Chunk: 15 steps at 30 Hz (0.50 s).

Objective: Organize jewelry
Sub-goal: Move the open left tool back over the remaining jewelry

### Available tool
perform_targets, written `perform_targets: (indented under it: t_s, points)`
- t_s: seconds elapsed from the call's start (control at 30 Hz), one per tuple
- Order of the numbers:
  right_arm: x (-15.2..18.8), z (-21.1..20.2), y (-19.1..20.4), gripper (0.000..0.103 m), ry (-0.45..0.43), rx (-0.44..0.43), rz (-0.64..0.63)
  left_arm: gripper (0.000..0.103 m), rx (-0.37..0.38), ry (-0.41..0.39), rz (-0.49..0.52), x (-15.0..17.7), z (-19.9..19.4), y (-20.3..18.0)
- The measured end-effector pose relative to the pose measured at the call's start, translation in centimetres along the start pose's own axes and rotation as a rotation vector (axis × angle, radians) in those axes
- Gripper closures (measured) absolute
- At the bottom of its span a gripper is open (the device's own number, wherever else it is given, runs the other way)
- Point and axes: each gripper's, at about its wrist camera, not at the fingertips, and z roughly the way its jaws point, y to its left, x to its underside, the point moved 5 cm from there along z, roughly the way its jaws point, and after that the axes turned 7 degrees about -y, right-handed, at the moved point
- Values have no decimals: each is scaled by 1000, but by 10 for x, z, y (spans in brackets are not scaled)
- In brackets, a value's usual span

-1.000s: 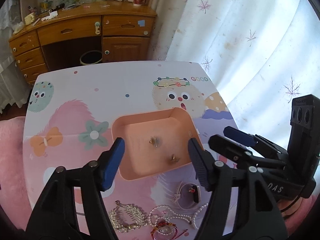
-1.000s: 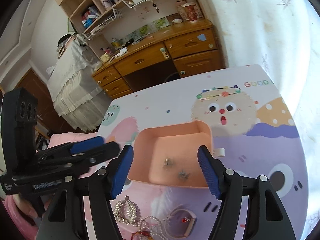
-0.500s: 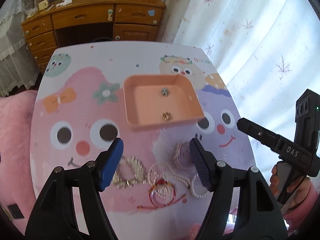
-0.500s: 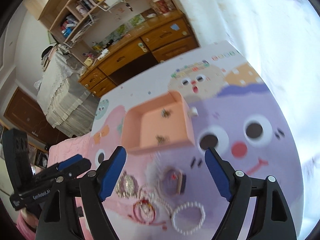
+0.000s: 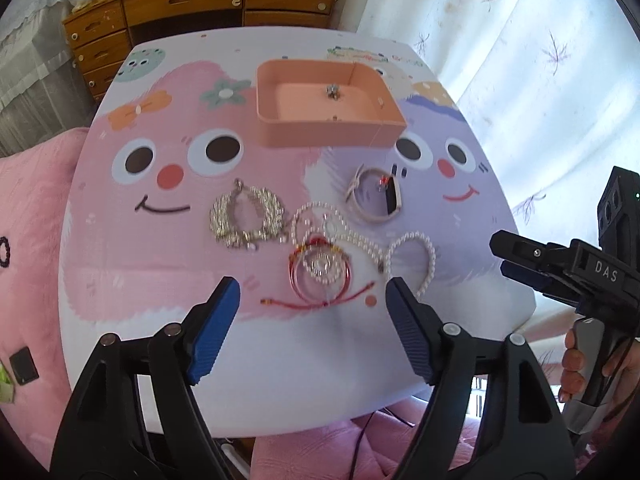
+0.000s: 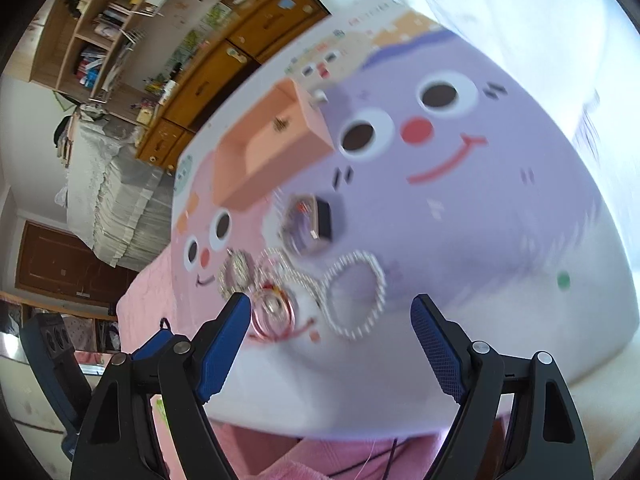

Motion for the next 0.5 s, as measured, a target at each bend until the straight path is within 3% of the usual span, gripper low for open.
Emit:
perform_targets:
  t_s: [0.3,0.5]
  points:
    - [30,6,-14,20,63,47,-54,29,-29,19,-60,24,13,9]
    - [25,20,-9,32,79,93,-150,31,-29,65,-117,24,32,22]
